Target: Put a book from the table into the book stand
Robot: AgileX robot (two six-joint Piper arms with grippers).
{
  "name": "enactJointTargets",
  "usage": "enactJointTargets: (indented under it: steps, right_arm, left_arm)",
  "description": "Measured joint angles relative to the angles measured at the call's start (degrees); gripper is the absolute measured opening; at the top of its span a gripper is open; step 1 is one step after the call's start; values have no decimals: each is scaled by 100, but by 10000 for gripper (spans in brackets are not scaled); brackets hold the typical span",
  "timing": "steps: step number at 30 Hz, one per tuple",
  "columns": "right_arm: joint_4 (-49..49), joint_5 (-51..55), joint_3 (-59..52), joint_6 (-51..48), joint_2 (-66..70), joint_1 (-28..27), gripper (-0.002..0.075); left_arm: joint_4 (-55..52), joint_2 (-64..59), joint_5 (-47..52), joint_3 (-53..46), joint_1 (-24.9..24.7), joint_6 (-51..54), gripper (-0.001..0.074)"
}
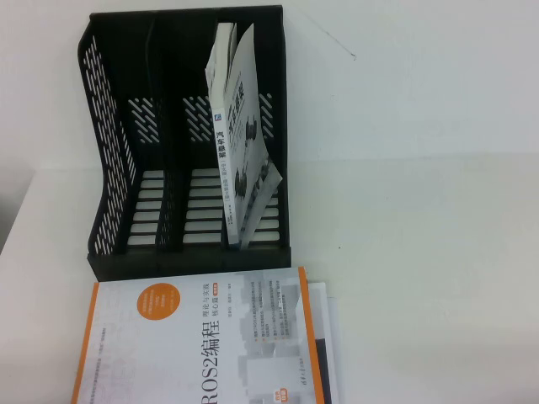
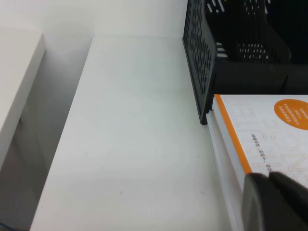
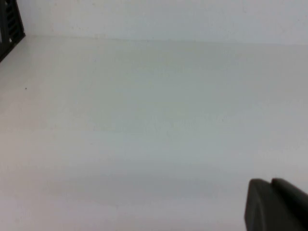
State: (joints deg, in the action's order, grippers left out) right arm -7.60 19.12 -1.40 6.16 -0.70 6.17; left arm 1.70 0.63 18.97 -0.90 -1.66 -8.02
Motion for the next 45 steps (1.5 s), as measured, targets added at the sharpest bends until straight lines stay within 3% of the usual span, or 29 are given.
enactJointTargets:
  steps: [45]
  right_arm:
    - [123, 25, 7, 0, 0, 0, -1]
  left_arm:
    - [0, 0, 0, 0, 0, 10, -2]
